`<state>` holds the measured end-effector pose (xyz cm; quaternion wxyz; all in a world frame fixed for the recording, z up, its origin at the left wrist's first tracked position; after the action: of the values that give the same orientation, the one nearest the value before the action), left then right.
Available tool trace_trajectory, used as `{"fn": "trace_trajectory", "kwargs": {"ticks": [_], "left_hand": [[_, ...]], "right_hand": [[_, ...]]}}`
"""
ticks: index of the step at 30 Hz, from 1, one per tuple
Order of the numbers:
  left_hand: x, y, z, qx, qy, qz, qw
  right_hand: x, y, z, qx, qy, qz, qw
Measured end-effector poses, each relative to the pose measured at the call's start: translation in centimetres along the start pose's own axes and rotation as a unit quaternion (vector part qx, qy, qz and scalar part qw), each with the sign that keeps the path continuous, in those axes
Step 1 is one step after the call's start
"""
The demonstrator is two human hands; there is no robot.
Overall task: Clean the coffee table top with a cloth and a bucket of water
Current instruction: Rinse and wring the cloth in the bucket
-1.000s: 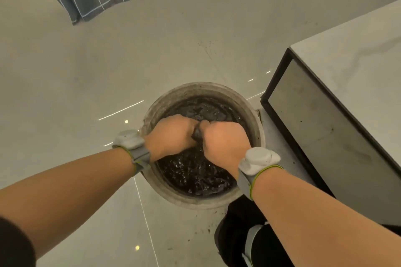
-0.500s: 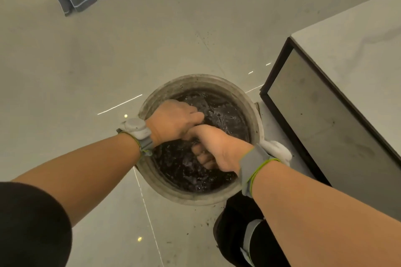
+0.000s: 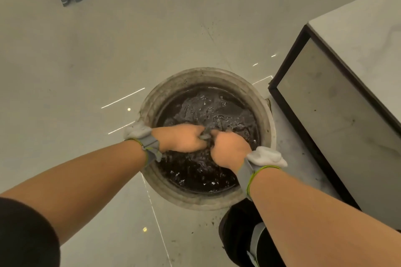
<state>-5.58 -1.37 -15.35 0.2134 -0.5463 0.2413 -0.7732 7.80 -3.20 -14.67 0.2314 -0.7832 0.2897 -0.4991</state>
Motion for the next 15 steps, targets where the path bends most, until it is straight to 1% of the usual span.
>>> {"fn": "trace_trajectory", "kwargs": {"ticks": [1, 2, 3, 5, 6, 7, 8, 9, 10, 12, 13, 15], "left_hand": [[0.3, 0.1, -0.1, 0.066, -0.039, -0.02, 0.997], [0.4, 0.1, 0.0, 0.125, -0.056, -0.032, 0.99], [0.9, 0.1, 0.1, 0.135, -0.059, -0.062, 0.987], [1.3, 0.0, -0.4, 0.163, -0.057, -0.073, 0.982], [1.3, 0.0, -0.6, 0.153, -0.021, -0.066, 0.986], [1.5, -0.1, -0.9, 0.179, -0.011, -0.05, 0.982], [1.5, -0.3, -1.4, 0.198, 0.007, -0.01, 0.98], [1.7, -0.4, -1.8, 0.239, 0.012, 0.026, 0.971], [2.1, -0.6, -1.8, 0.282, 0.017, 0.068, 0.957], [3.4, -1.0, -1.1, 0.379, 0.033, 0.121, 0.917], [4.0, -1.2, -0.7, 0.426, 0.041, 0.126, 0.895], [5.2, -1.4, 0.4, 0.516, 0.065, 0.095, 0.849]], "right_hand": [[0.0, 0.0, 0.0, 0.024, -0.003, -0.002, 1.0], [0.0, -0.1, 0.0, 0.047, -0.007, -0.007, 0.999], [0.1, -0.1, -0.1, 0.066, -0.013, -0.018, 0.998], [0.4, -0.3, -0.7, 0.09, -0.029, -0.006, 0.995], [0.6, -0.7, -1.2, 0.093, -0.046, 0.019, 0.994], [0.9, -1.1, -1.7, 0.093, -0.067, 0.049, 0.992], [1.1, -1.6, -2.1, 0.095, -0.092, 0.078, 0.988], [1.3, -2.2, -2.5, 0.1, -0.118, 0.107, 0.982], [1.4, -2.9, -2.8, 0.105, -0.142, 0.136, 0.975], [1.9, -4.4, -3.4, 0.124, -0.187, 0.185, 0.957], [2.2, -5.2, -3.8, 0.135, -0.206, 0.202, 0.948], [3.0, -6.1, -4.4, 0.157, -0.228, 0.221, 0.935]]}}
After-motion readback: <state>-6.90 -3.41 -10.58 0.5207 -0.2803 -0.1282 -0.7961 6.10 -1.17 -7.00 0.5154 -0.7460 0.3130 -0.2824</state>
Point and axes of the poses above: each hand's wrist, its own x-axis away from the middle knuckle, its own y-axis out of the palm, z = x × y, the point moved 3 cm from there along -x, towards the middle knuckle, and after that the axes turned 3 degrees about -x, right-handed, at the moved point
